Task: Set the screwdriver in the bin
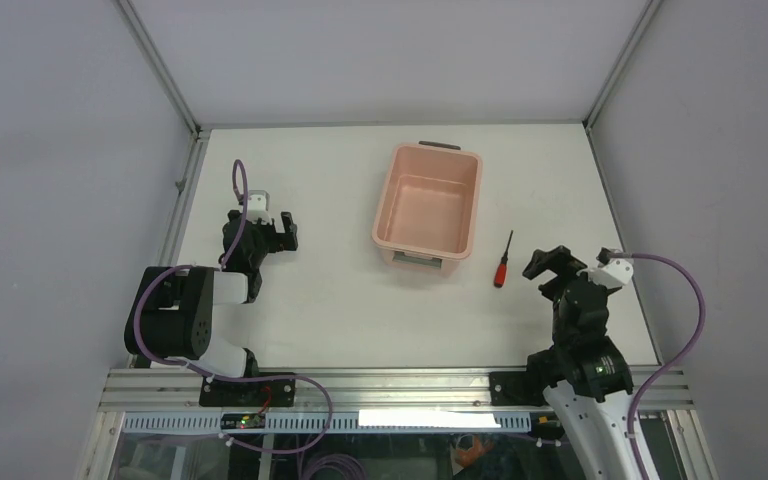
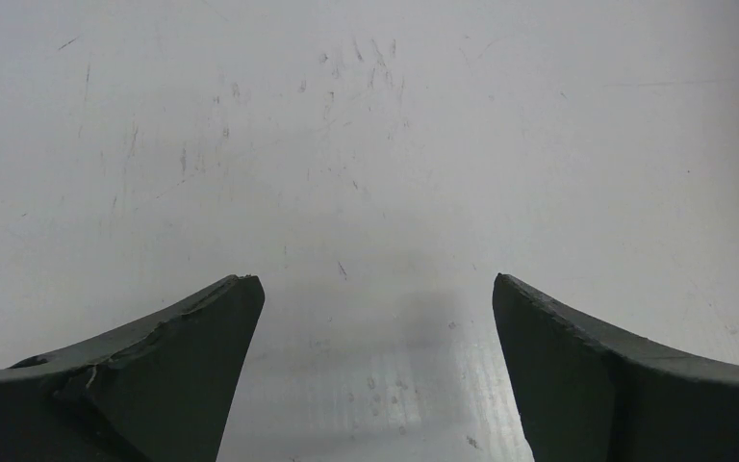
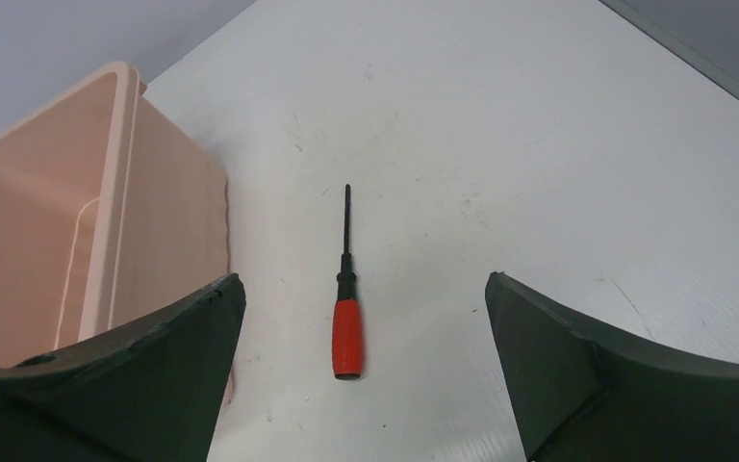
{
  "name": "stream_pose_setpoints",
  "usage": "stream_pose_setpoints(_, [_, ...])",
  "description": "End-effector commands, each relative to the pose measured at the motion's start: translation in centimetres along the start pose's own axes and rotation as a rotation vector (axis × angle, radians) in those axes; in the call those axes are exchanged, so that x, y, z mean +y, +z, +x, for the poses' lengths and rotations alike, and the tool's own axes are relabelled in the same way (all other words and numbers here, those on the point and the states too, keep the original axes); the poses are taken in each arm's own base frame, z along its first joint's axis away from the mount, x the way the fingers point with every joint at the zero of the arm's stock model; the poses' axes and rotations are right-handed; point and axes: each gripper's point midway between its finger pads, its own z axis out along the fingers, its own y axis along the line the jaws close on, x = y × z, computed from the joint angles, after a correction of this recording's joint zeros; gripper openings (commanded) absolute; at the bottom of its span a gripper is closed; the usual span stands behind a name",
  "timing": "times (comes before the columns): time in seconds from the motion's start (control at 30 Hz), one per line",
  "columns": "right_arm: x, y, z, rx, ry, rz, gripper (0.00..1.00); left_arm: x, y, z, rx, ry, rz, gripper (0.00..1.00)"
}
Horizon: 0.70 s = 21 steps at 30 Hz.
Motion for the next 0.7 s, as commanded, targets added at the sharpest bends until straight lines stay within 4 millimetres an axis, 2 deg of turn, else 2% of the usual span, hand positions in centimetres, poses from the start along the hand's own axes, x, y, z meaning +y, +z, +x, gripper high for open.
stream_pose_setpoints(0.0, [0.5, -0.6, -4.5, -0.107, 0.12, 0.043, 0.99, -0.2, 0.5, -2.6, -0.083, -0.01, 0.003, 0.99])
stream_pose_setpoints(0.17, [5.1, -2.0, -9.7, -0.158, 0.062, -0.14, 0.99, -0.2, 0.5, -2.5, -0.082, -0.01, 0.003, 0.99])
stream_pose_setpoints(0.27, [6.1, -1.7, -13.4, -0.124, 0.042, -0.049, 0.99, -0.2, 0.5, -2.5, -0.083, -0.01, 0.002, 0.99])
stream_pose_setpoints(0.37, [7.2, -0.4, -14.2, 0.034, -0.07, 0.051, 0.99, -0.2, 0.5, -2.5, -0.082, -0.01, 0.003, 0.99])
stream_pose_setpoints(0.43, [8.4, 1.0, -13.8, 0.18, -0.168, 0.089, 0.99, -0.2, 0.5, -2.5, -0.081, -0.01, 0.003, 0.99])
stream_pose_setpoints(0.53, [8.5, 3.1, -12.0, 0.402, -0.28, 0.162, 0.99, -0.2, 0.5, -2.5, -0.082, -0.01, 0.004, 0.99])
stream_pose_setpoints(0.6, [9.0, 4.8, -9.8, 0.53, -0.294, 0.15, 0.99, -0.2, 0.4, -2.5, -0.082, -0.01, 0.002, 0.99])
stream_pose_setpoints(0.67, [9.3, 6.6, -6.4, 0.652, -0.28, 0.109, 0.99, -0.2, 0.4, -2.5, -0.082, -0.01, 0.002, 0.99])
